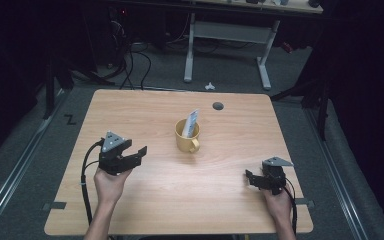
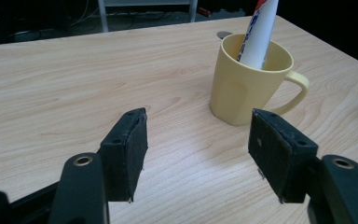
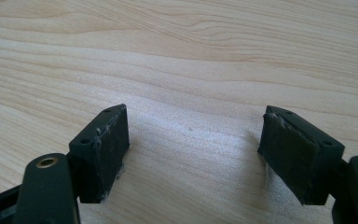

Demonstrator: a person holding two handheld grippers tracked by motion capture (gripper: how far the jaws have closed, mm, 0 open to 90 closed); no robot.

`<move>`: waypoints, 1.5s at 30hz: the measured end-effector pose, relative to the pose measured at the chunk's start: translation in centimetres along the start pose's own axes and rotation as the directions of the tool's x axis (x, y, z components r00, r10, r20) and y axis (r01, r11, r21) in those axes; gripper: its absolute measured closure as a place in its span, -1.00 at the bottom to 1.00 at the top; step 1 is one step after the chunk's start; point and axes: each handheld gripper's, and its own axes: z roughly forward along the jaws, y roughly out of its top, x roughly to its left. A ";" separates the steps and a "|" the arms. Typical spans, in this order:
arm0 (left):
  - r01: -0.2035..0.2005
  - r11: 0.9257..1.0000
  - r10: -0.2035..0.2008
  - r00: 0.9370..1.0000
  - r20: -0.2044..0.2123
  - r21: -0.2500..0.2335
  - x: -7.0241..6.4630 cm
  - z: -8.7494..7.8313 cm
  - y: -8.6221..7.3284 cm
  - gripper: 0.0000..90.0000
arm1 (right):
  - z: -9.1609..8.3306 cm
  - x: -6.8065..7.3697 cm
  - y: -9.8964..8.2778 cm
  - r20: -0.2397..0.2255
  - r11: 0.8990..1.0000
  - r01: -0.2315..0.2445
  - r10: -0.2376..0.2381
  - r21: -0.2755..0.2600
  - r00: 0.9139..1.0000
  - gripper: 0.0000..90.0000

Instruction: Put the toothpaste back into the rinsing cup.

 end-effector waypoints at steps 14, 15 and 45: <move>0.011 1.000 -0.011 1.000 -0.003 0.017 0.1 0.0 -1.0 -0.16 | 0.0 0.0 0.0 0.000 1.000 0.000 0.000 0.000 1.000 -0.47; 0.011 1.000 -0.011 1.000 -0.003 0.018 0.1 0.0 -1.1 -0.16 | 0.0 0.0 0.0 0.000 1.000 0.000 0.000 0.000 1.000 -0.47; 0.025 0.998 -0.023 0.999 -0.028 0.065 0.2 0.8 -3.2 -0.16 | 0.0 0.0 0.0 0.000 1.000 0.000 0.000 0.000 1.000 -0.47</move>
